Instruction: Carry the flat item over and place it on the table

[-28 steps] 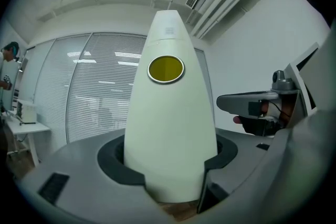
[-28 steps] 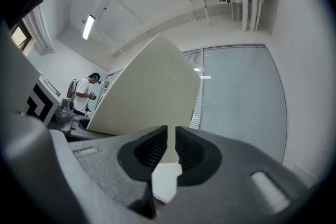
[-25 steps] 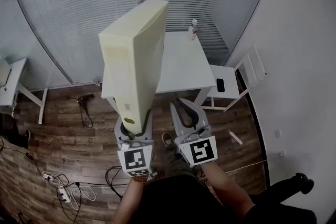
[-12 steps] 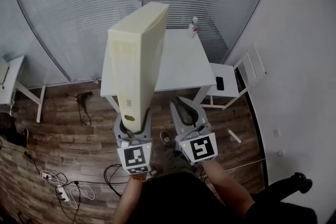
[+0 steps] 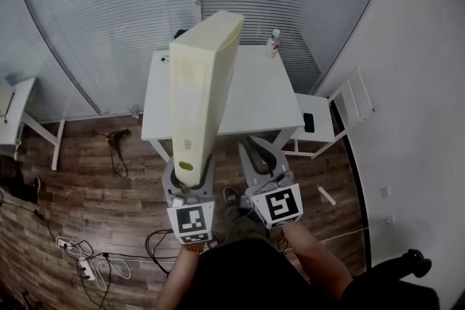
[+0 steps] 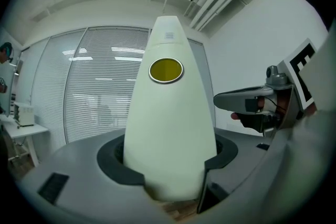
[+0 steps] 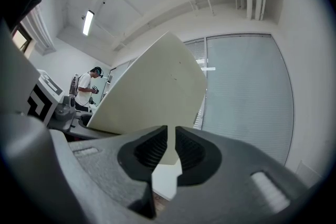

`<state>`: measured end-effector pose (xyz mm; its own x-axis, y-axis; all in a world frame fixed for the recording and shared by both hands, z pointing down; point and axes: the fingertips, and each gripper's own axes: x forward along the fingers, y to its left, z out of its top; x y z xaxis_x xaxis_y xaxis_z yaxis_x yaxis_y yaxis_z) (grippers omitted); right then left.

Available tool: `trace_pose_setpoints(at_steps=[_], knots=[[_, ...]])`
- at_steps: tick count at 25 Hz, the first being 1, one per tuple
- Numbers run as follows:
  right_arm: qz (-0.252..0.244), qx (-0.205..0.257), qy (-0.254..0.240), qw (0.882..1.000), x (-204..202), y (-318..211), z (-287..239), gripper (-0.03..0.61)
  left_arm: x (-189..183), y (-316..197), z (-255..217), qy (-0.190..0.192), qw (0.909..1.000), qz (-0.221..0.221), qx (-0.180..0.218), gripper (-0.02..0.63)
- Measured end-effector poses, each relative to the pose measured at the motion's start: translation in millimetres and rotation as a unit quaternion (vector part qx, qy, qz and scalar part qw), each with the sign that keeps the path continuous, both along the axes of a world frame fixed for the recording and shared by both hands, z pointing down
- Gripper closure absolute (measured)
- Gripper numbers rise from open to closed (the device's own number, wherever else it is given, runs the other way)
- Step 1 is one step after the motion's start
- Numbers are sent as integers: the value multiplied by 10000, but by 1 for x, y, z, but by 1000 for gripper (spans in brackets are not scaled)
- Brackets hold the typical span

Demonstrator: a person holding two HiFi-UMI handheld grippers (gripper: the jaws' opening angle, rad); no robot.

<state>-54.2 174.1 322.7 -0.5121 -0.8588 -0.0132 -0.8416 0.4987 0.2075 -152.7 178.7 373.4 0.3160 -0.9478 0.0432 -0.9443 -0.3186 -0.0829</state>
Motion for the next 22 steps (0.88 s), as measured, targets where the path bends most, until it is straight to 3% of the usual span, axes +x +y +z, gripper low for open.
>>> trace_pose_setpoints(at_steps=[5, 22], knots=[[-123, 20, 5, 9999, -8, -9, 4, 535, -1, -8, 6, -71, 10000, -12, -21, 322], [-412, -267, -74, 9988, -13, -127, 14, 535, -2, -117, 30, -44, 9982, -318, -508, 322]])
